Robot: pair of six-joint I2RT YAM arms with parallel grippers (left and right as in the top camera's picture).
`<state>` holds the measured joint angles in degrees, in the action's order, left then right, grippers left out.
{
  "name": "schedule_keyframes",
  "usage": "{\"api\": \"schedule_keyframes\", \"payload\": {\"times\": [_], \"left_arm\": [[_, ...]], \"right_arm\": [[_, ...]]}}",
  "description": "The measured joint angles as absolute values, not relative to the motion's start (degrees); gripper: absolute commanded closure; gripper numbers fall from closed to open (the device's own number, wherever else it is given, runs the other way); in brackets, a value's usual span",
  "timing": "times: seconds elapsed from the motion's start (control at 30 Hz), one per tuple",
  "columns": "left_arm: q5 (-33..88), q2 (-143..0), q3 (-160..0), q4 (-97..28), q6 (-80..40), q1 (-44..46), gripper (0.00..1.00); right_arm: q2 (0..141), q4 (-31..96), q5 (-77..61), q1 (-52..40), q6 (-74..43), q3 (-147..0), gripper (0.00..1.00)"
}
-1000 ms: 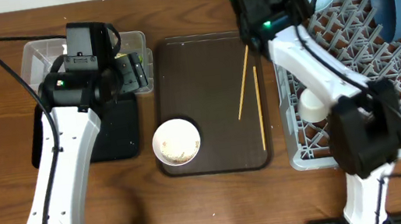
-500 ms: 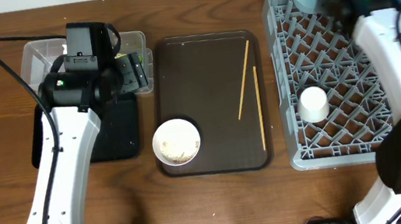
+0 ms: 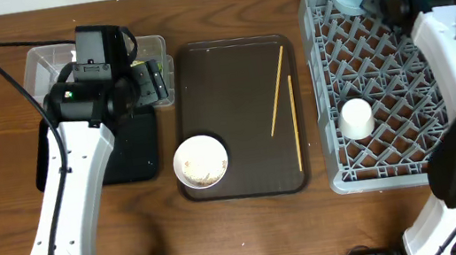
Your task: Sort waste into correct bins and load items into the dishwasher rack
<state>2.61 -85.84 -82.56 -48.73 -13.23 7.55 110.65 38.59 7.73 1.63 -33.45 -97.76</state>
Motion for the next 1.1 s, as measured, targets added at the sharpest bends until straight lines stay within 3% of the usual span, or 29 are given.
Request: {"api": "schedule_keyframes", "payload": {"times": [0.53,0.97,1.1], "left_arm": [[2.61,-85.84,-82.56,-49.08,-13.23,7.55,0.19],[2.61,-85.84,-82.56,-49.08,-13.23,7.55,0.19],[2.61,-85.84,-82.56,-49.08,-13.23,7.55,0.19]], "right_arm": [[118.58,34.61,9.17,1.65,-35.68,-97.76,0.64],[118.58,31.2,10.28,1.65,-35.55,-97.76,0.69],[118.58,31.14,10.37,1.65,-35.46,-97.76,0.81]]}}
